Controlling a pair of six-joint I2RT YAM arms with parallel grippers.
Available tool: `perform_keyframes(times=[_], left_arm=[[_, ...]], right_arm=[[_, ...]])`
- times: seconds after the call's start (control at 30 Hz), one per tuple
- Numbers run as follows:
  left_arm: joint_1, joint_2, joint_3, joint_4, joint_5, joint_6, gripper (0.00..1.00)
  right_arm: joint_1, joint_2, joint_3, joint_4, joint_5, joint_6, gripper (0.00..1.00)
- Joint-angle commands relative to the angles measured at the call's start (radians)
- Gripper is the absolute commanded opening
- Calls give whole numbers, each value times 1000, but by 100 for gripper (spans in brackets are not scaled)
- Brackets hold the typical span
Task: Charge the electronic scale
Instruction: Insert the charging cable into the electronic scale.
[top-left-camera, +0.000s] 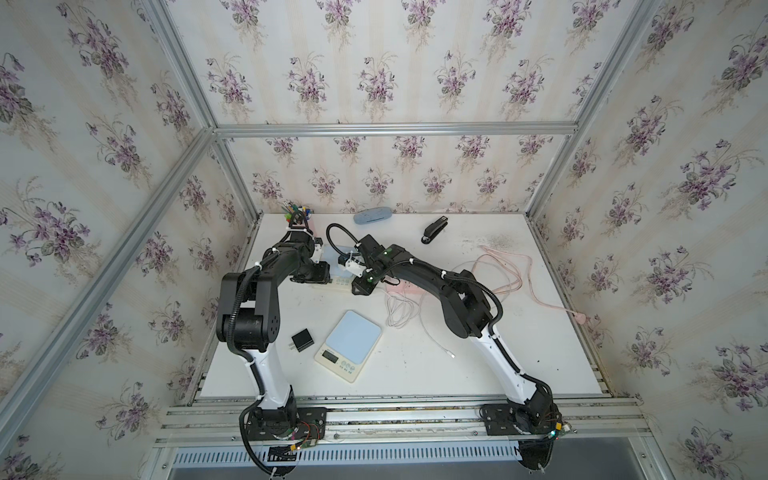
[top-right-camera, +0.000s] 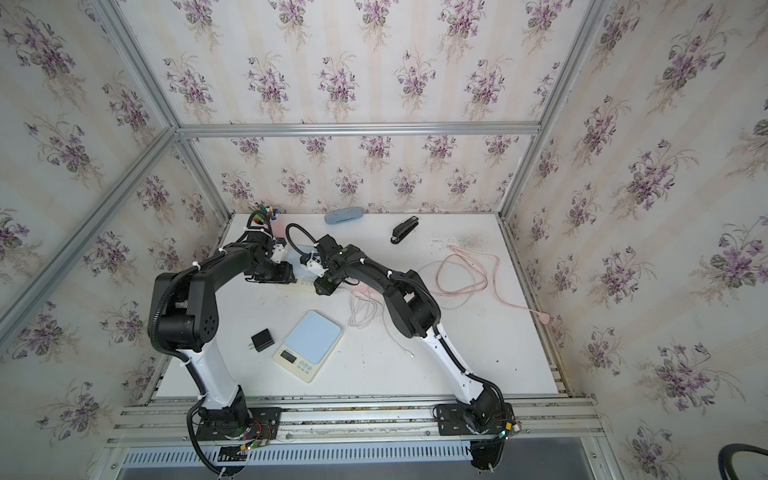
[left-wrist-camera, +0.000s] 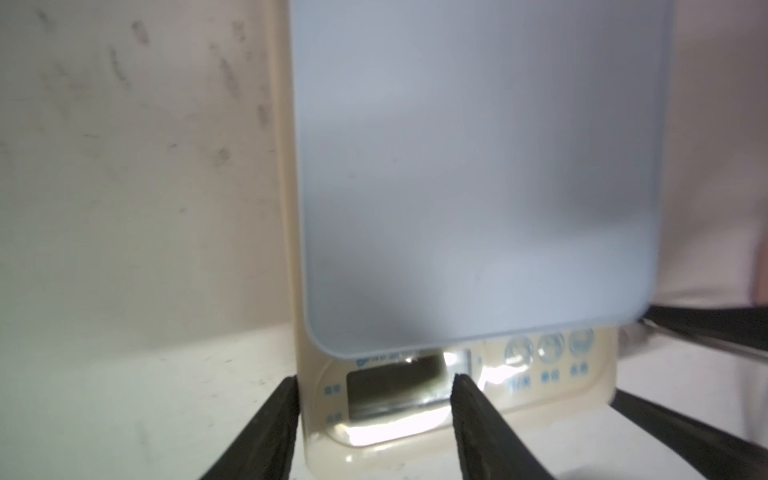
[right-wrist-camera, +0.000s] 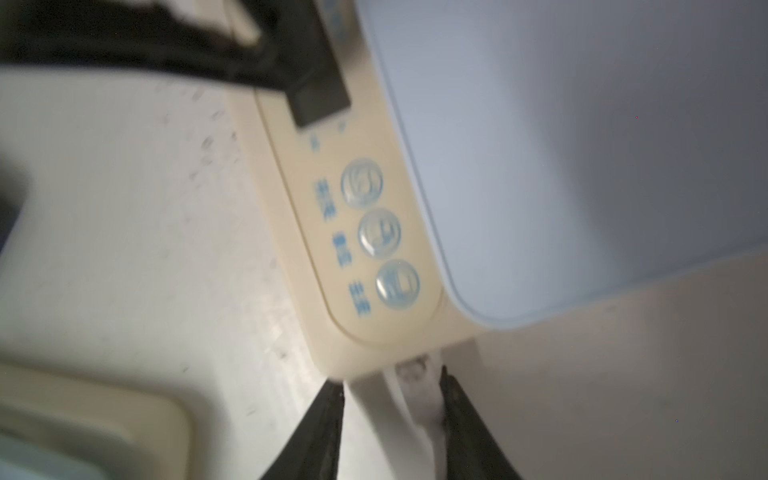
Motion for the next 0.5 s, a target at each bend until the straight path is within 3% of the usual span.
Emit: perform_keyframes(times=[0.0,0.07,0.23,0.47], left_arm=[[-7,24,47,-58,158,-62,61],[-3,29,73,-68,134,-58,63],[31,-17,137,-136,78,-38,67],[55,-225,73,-229,-72,19,71]], right_arm=[[-4,-191,-149,371,-13,-15,41],[-14,-242,-218,401,-4,-17,43],[-16,-253,-173,333,8,-18,47],[-14,-280,-172,326,17,14,50]])
